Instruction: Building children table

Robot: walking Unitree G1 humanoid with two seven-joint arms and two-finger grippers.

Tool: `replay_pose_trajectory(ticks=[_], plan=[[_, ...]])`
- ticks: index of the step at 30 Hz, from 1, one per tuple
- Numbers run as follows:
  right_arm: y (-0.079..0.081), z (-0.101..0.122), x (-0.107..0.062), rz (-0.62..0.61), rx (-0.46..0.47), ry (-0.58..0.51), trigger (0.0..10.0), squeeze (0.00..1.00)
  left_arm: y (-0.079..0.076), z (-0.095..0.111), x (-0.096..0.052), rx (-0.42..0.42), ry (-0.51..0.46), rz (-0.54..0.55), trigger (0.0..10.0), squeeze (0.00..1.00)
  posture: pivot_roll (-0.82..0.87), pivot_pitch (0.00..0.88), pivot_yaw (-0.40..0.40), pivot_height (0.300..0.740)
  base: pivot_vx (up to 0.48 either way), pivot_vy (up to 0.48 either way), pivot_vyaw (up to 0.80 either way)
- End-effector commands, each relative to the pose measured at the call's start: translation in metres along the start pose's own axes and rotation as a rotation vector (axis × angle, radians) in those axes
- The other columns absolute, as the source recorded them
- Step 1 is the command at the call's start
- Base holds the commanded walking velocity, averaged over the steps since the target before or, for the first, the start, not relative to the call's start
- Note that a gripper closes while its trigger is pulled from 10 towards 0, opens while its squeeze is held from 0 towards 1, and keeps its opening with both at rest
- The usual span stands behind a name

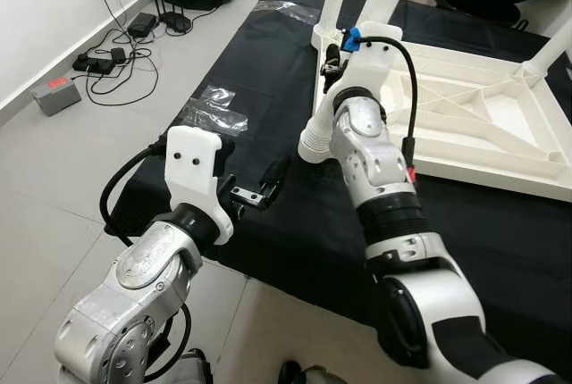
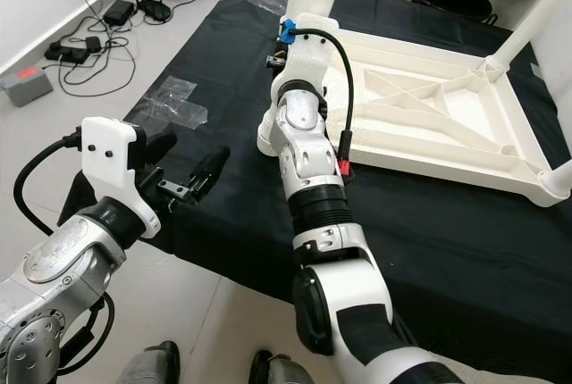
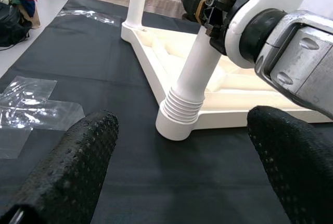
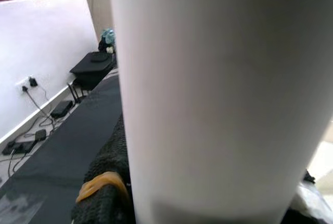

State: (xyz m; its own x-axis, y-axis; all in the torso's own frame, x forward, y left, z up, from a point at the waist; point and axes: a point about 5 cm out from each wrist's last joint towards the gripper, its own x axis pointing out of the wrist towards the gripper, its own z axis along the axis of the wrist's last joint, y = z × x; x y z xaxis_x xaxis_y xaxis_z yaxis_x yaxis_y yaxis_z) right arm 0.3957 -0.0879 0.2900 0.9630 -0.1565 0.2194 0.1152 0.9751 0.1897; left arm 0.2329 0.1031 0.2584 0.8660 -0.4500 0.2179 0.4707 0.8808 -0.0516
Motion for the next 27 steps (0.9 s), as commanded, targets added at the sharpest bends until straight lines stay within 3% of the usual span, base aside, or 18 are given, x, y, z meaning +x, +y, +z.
replay_pose_trajectory(ticks=[1, 11, 13, 16, 20, 25, 27], plan=[[-0.026, -0.039, -0.007, -0.147, -0.06, 0.131, 10.0, 0.0, 0.0, 0.0, -0.001, 0.011, 0.0, -0.008, 10.0, 0.0, 0.05, 0.288, -0.152, 0.74, 0.0, 0.0, 0.0], [-0.022, -0.04, -0.019, -0.2, -0.105, 0.07, 10.0, 0.0, 0.001, 0.001, -0.001, 0.017, -0.001, -0.006, 10.0, 0.0, 0.05, 0.292, -0.152, 0.74, 0.0, 0.0, 0.0], [-0.009, -0.041, -0.03, -0.168, -0.155, 0.014, 10.0, 0.0, 0.002, 0.002, -0.001, 0.019, -0.002, -0.003, 10.0, 0.0, 0.05, 0.294, -0.154, 0.74, 0.0, 0.0, 0.0], [-0.009, -0.041, -0.03, -0.168, -0.155, 0.014, 10.0, 0.0, 0.002, 0.002, -0.001, 0.019, -0.002, -0.003, 10.0, 0.0, 0.05, 0.294, -0.154, 0.74, 0.0, 0.0, 0.0], [0.002, -0.05, -0.043, -0.157, -0.176, 0.023, 10.0, 0.0, 0.002, 0.004, 0.0, 0.023, -0.01, 0.0, 10.0, 0.0, 0.05, 0.293, -0.16, 0.74, 0.0, 0.0, 0.0], [0.007, -0.054, -0.045, -0.176, -0.32, 0.029, 10.0, 0.0, 0.003, 0.005, 0.0, 0.028, -0.017, 0.006, 10.0, 0.0, 0.05, 0.292, -0.165, 0.74, 0.0, 0.0, 0.0], [0.009, -0.061, -0.043, -0.187, -0.366, 0.087, 10.0, 0.0, 0.004, 0.006, 0.0, 0.028, -0.022, 0.01, 10.0, 0.0, 0.05, 0.291, -0.17, 0.74, 0.0, 0.0, 0.0]])
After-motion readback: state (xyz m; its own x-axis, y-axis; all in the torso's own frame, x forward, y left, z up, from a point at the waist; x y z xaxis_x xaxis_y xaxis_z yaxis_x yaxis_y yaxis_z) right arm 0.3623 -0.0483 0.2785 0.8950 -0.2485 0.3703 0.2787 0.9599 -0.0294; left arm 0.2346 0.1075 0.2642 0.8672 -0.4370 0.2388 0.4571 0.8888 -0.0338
